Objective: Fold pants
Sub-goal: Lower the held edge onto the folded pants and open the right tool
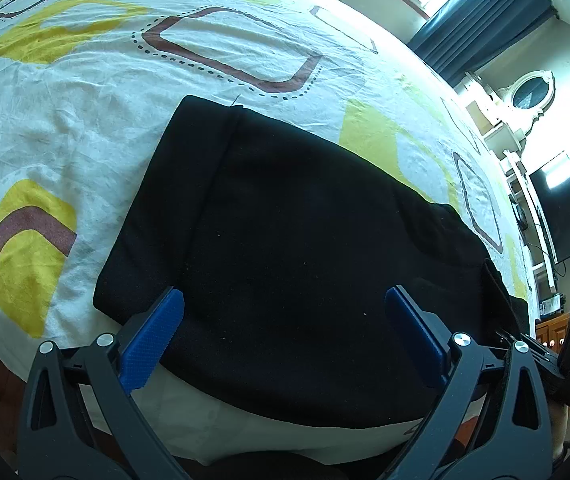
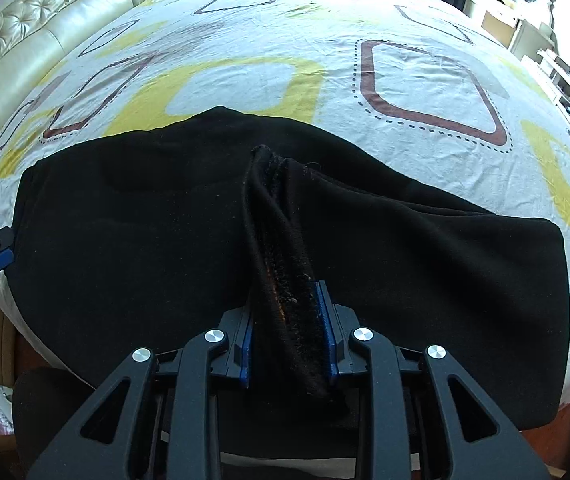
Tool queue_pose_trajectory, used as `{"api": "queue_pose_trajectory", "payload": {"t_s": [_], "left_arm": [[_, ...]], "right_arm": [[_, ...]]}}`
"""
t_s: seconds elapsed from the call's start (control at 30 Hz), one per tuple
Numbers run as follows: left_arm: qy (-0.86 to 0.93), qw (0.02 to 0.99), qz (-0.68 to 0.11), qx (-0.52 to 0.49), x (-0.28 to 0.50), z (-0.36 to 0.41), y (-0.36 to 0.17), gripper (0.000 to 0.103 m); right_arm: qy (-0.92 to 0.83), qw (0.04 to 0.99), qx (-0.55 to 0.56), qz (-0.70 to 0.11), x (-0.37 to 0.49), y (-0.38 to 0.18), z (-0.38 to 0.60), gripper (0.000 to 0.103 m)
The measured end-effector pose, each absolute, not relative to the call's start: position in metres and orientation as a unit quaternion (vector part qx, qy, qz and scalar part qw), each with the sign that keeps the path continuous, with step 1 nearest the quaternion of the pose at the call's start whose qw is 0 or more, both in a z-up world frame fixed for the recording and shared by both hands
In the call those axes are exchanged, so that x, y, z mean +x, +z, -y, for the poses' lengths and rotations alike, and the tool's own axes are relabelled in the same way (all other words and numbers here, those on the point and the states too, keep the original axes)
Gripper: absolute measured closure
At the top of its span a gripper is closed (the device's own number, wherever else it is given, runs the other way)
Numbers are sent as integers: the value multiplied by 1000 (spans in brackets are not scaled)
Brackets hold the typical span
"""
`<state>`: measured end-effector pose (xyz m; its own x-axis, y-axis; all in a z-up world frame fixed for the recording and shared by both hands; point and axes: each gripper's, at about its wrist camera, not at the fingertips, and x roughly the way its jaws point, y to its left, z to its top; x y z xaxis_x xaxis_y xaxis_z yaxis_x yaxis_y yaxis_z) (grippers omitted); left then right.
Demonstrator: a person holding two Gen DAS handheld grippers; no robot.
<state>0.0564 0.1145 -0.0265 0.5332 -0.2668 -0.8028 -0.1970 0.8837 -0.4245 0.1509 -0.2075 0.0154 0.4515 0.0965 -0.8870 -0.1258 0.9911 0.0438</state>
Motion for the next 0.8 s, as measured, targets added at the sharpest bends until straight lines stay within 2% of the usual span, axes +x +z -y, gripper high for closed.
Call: {"api": "queue_pose_trajectory", "payload": {"t_s": [0.07,0.17,0.23,0.27,0.53,0.7,0.8], "left_arm": [[-21,842,-483,-239,56,-114,-27,3],[-20,843,-483,-237,57,-113,-28,3],[-20,843,-484,-233,57,-113,-28,3],[-20,844,-484,-231,57,-112,-28,3],[-24,844,-484,-228,57,-112,-29,3],[-23,844,-484,-229,57,-113,-29,3],[-22,844,-484,-230,56,-113,-30,3]], "right_arm": [[81,850,4,-521,148,14,203,62],[102,848,14,-520,142,12,195,50],[115,850,10,-514,135,12,187,45],[124,851,10,-510,132,12,183,39],[240,844,63,-476,102,48,211,37],[188,875,115,-432,82,86,312,30],[99,888,164,-418,70,83,392,30]]}}
